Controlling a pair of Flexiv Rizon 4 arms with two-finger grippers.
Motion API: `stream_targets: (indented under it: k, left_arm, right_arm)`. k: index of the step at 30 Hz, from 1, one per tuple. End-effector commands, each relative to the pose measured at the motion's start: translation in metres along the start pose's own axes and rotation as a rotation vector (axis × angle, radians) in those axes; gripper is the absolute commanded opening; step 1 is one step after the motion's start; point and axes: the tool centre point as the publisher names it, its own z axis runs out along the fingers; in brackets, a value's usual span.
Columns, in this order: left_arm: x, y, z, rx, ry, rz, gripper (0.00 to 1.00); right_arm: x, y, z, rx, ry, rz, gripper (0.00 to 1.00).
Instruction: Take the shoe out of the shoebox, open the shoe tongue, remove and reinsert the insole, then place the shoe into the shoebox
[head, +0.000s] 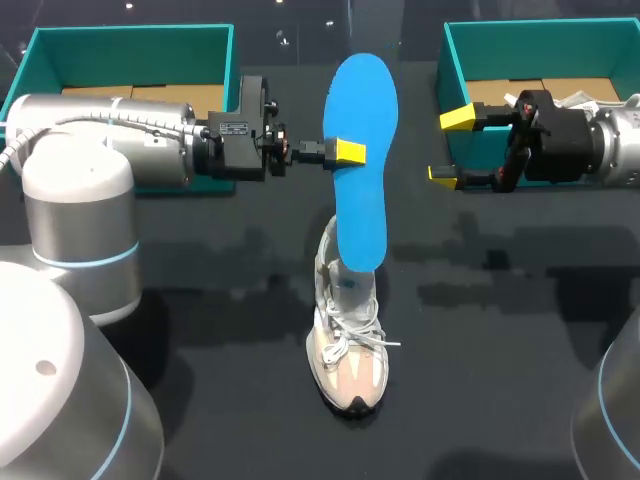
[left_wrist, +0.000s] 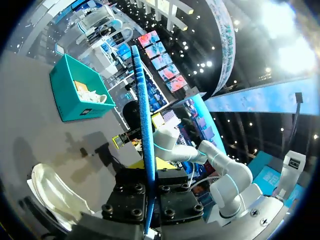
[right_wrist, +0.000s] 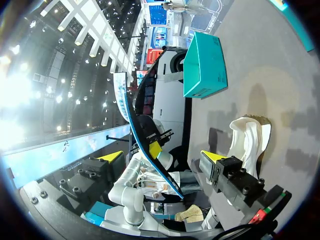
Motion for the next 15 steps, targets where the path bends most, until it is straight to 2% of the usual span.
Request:
stream_targets:
  k: [1, 15]
  left_arm:
    - [-0.006, -0.005, 0.008, -0.016, -0.019, -0.143, 0.0]
    - [-0.027, 0.001, 0.015, 0.008, -0.044, -0.376, 0.0]
  right_arm:
    - [0.0, -0.001, 0.0, -0.002, -0.002, 0.0, 1.0]
    - [0.0, -0.001, 0.0, -0.002, -0.002, 0.0, 1.0]
